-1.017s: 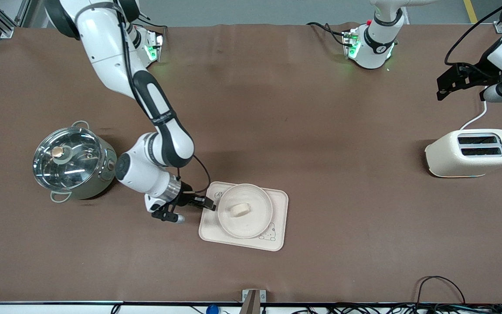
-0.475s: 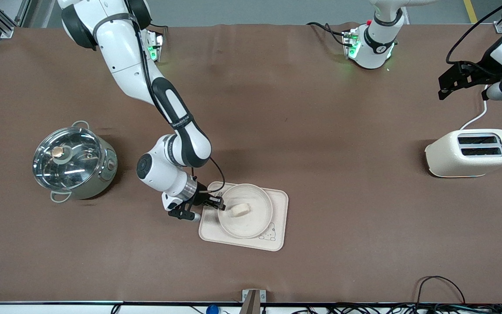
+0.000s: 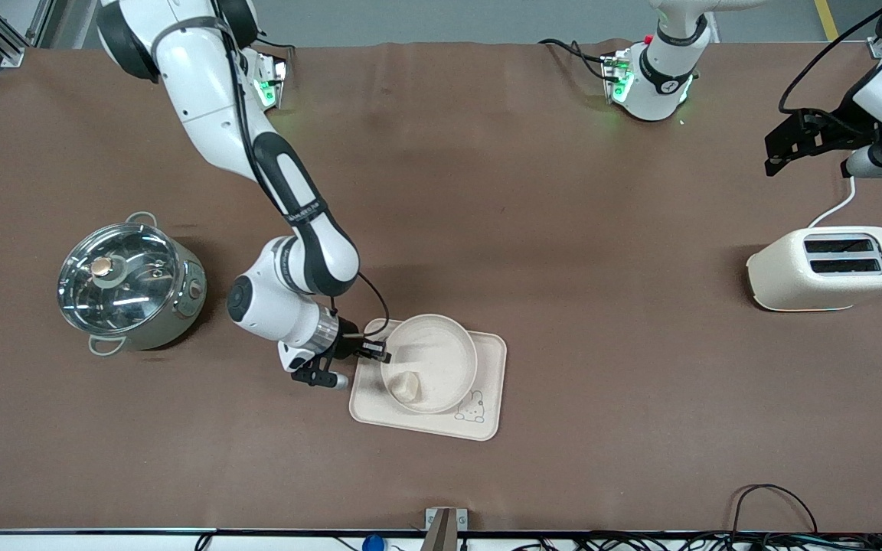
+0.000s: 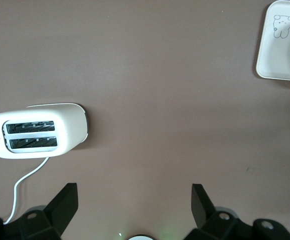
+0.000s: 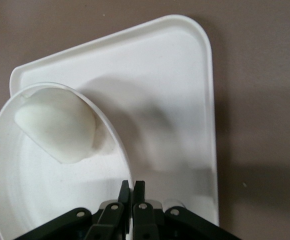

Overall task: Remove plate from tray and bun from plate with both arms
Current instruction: 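Lift the plate off the tray and set it beyond the tray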

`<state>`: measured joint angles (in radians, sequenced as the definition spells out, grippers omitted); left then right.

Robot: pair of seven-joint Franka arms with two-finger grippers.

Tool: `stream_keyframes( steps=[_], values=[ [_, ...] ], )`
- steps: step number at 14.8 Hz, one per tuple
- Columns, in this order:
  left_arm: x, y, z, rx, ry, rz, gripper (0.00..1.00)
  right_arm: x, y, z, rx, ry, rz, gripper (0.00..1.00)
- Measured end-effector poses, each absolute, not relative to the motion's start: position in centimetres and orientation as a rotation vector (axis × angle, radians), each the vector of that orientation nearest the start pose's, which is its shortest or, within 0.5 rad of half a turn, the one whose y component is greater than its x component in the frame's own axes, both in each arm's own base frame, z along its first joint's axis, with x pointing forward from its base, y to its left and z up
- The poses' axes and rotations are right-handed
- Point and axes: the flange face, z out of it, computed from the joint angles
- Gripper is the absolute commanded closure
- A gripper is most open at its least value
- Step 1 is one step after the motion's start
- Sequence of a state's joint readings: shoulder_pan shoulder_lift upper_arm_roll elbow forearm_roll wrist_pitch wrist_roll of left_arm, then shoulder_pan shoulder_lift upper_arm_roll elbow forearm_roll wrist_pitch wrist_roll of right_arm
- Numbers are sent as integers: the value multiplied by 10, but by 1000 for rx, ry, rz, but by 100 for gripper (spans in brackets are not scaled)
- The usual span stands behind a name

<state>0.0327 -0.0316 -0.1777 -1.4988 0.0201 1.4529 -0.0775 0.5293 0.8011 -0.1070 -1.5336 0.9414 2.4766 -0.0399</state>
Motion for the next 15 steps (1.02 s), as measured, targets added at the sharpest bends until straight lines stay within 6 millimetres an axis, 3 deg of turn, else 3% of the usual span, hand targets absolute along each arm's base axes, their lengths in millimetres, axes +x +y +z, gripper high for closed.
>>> stream_keyframes(
  steps=[3, 6, 11, 14, 15],
  values=[
    [529, -74, 661, -3113, 96, 28, 0, 618, 286, 214, -2582, 198, -37, 99],
    [529, -79, 661, -3125, 109, 32, 0, 560, 285, 213, -2644, 128, -63, 99],
    [525, -86, 656, -3148, 126, 105, 0, 456, 350, 185, -2736, 17, -136, 98],
    [523, -85, 654, -3144, 125, 137, 0, 421, 375, 178, -2725, 32, -115, 93],
    [523, -86, 653, -3147, 127, 142, 0, 413, 381, 177, -2720, 47, -119, 86]
  ],
)
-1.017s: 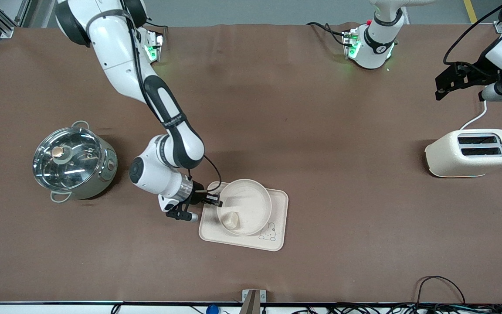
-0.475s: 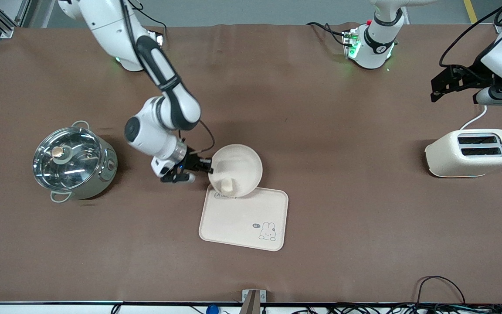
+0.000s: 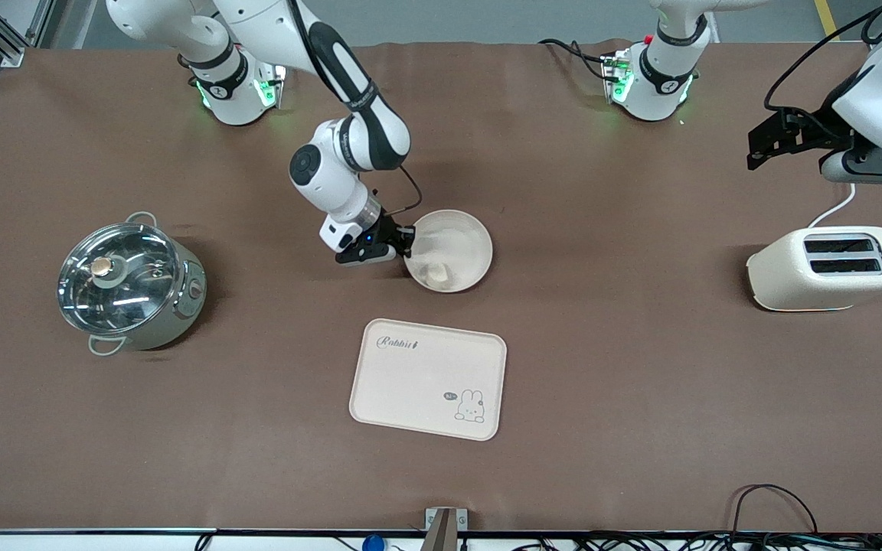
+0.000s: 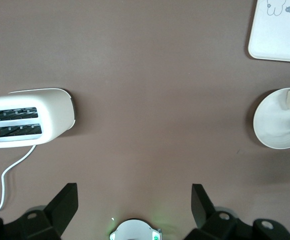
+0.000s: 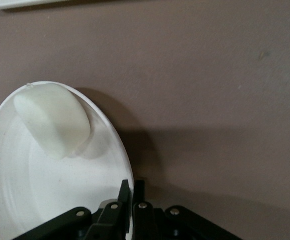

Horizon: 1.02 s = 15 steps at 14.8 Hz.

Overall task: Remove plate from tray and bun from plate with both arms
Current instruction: 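Lift the plate off the tray and set it beyond the tray, then retract the right gripper while the left gripper reaches the bun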

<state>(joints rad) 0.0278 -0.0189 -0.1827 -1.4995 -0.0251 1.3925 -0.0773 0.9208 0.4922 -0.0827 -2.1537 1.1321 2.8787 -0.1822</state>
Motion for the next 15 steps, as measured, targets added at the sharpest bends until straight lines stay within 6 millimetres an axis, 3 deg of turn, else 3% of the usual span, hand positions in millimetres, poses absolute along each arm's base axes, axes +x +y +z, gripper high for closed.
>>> stream_keyframes(
  steps=[1, 3, 4, 6, 9, 12, 15],
  values=[
    [524, -88, 651, -3158, 131, 152, 0, 405, 387, 177, -2712, 65, -118, 76],
    [529, -94, 642, -3205, 142, 179, 0, 391, 398, 176, -2702, 77, -112, 14],
    [534, -98, 638, -3228, 148, 179, 0, 388, 401, 178, -2699, 75, -116, 0],
    [542, -115, 627, -3246, 164, 172, 0, 392, 400, 186, -2688, 83, -134, 0],
    [549, -173, 601, -3247, 66, 188, 0, 427, 381, 212, -2645, 140, -185, 0],
    [552, -249, 562, -3249, -29, 200, 0, 482, 337, 233, -2627, 133, -238, 0],
    [544, -328, 507, -3192, -108, 200, 0, 549, 276, 254, -2631, 41, -179, 0]
  ],
)
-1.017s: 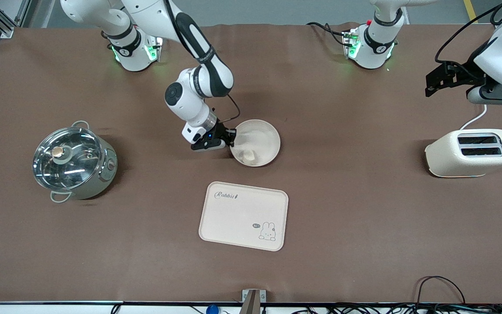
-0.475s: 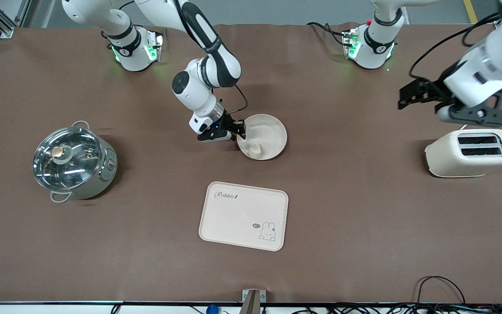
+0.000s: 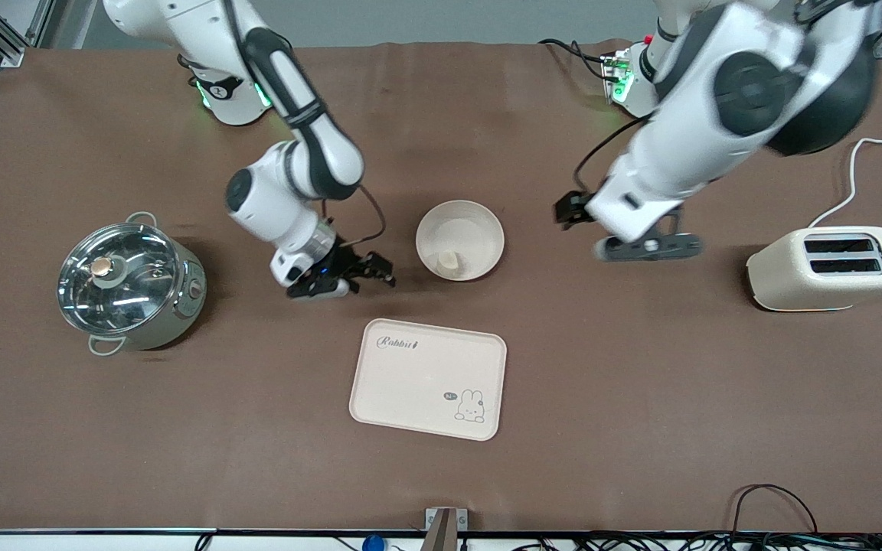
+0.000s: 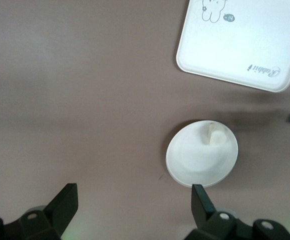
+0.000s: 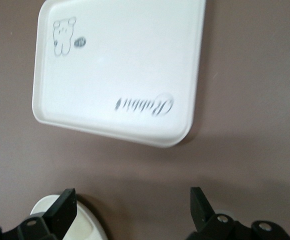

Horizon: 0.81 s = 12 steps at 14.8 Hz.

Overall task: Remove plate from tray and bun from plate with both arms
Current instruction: 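Retract the right gripper while the left gripper reaches the bun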

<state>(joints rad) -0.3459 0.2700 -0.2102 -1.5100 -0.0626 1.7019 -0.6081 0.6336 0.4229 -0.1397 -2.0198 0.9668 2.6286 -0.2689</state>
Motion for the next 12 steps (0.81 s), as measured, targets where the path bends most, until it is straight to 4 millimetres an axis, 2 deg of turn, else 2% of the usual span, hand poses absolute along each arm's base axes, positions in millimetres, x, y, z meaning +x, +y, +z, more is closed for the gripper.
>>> stream_keyframes(
  steps=[3, 5, 7, 9, 12],
  values=[
    [523, -407, 444, -3164, -245, 187, 1, 616, 189, 300, -2685, -105, -108, 0],
    [511, -446, 400, -3161, -334, 174, 1, 643, 133, 330, -2755, -191, -71, 0],
    [499, -476, 353, -3165, -390, 160, 3, 655, 88, 355, -2849, -272, -25, 0],
    [483, -497, 310, -3171, -441, 160, 9, 657, 56, 385, -2907, -336, 28, 0],
    [462, -512, 258, -3134, -491, 167, 22, 647, 32, 452, -2965, -413, 70, 0]
  ],
)
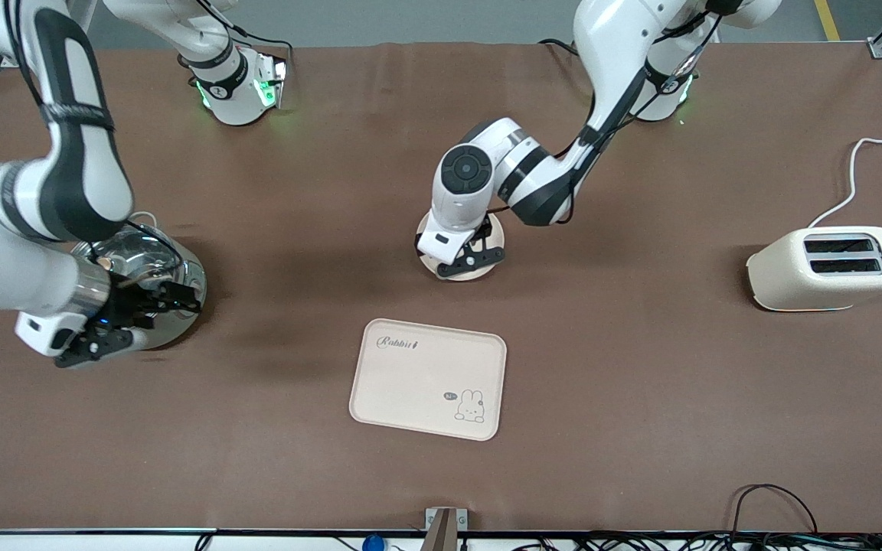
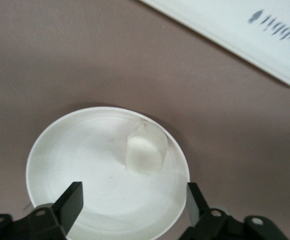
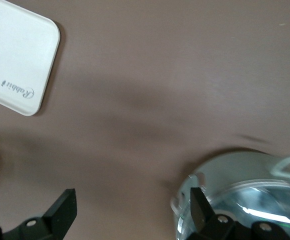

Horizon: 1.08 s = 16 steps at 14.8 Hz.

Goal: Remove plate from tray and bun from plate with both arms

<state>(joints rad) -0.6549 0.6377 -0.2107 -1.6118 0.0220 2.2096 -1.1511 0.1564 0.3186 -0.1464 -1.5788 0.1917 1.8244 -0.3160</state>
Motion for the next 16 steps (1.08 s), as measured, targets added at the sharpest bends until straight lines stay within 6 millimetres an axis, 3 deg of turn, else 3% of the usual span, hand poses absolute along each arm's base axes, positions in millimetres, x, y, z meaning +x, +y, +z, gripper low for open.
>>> stream_keyframes(
  steps=[4, 9, 12, 14, 16],
  values=[
    [454, -520, 217, -3095, -562, 107, 24, 628, 13, 552, -3041, -341, 83, 0],
    [457, -524, 205, -3148, -594, 71, 38, 588, -2, 642, -3075, -193, 5, 0],
    [455, -522, 197, -3148, -595, 74, 52, 567, -12, 658, -3120, -73, -39, 0],
    [454, -521, 195, -3143, -596, 76, 62, 556, -17, 650, -3119, -31, -84, 0],
    [455, -520, 195, -3143, -599, 75, 64, 543, -20, 639, -3112, -20, -103, 0]
  ],
)
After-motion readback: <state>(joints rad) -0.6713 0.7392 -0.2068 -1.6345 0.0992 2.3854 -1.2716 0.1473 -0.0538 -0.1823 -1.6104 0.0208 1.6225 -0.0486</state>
